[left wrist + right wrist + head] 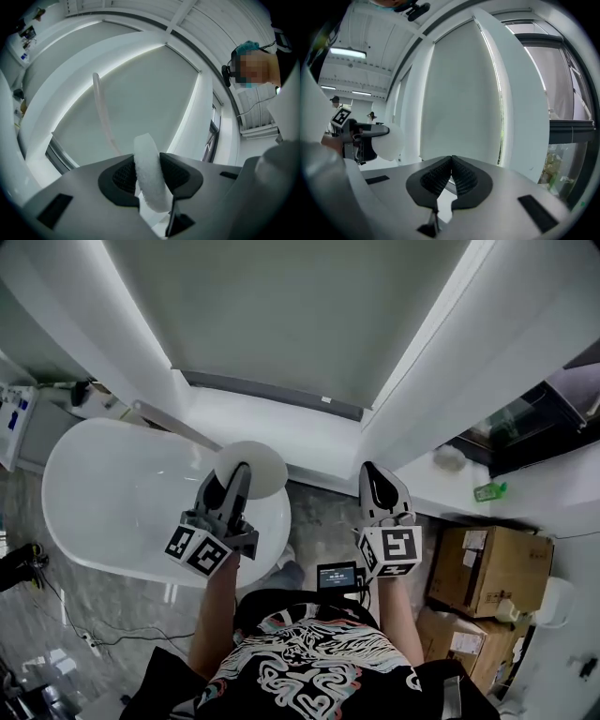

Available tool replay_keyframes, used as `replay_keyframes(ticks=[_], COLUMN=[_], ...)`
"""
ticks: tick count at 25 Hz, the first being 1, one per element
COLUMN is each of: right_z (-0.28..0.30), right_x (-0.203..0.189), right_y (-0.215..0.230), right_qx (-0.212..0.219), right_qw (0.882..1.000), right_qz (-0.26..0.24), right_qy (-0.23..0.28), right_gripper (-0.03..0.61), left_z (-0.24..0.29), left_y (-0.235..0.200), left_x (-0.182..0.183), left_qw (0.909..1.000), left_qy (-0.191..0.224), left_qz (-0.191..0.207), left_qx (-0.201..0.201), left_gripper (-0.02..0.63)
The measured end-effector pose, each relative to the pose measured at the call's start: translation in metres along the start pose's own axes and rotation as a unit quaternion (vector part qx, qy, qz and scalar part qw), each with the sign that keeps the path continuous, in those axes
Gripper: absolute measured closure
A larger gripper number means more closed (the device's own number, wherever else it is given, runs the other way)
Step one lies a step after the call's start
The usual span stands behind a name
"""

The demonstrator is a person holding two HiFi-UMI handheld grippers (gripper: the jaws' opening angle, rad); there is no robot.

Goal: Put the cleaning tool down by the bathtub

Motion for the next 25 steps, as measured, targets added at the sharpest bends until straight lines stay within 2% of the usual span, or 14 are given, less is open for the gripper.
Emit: replay_keyframes(ticks=[12, 25], right_z=[0.044, 0.102], right_x=[-0.005, 0.002], right_y=[-0.001, 0.007], right_qx=[-0.028, -0.005], right_qw=[1.0, 1.0], right_qz=[0.002, 0.001], right_qy=[-0.015, -0.001], right_gripper=[0.551, 0.551], left_z=[0.041, 0.076], left_y=[-0.036, -0.062], left_x=[0.015, 0.03], left_qw=[0.9997, 0.9999], left_qy=[-0.01, 0.008], left_qz=[-0.008, -0.003], left_qx=[-0.022, -0.012], left_gripper=[0.472, 0.472])
Point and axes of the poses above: the fingertips, and each gripper's own axes: z forward along the fingers, y to its right, x out of its top, the point moved 2 cm from there along -z, backward along the fingers, and after that the axes turned 6 degrees about y, right-handed, at the moved point
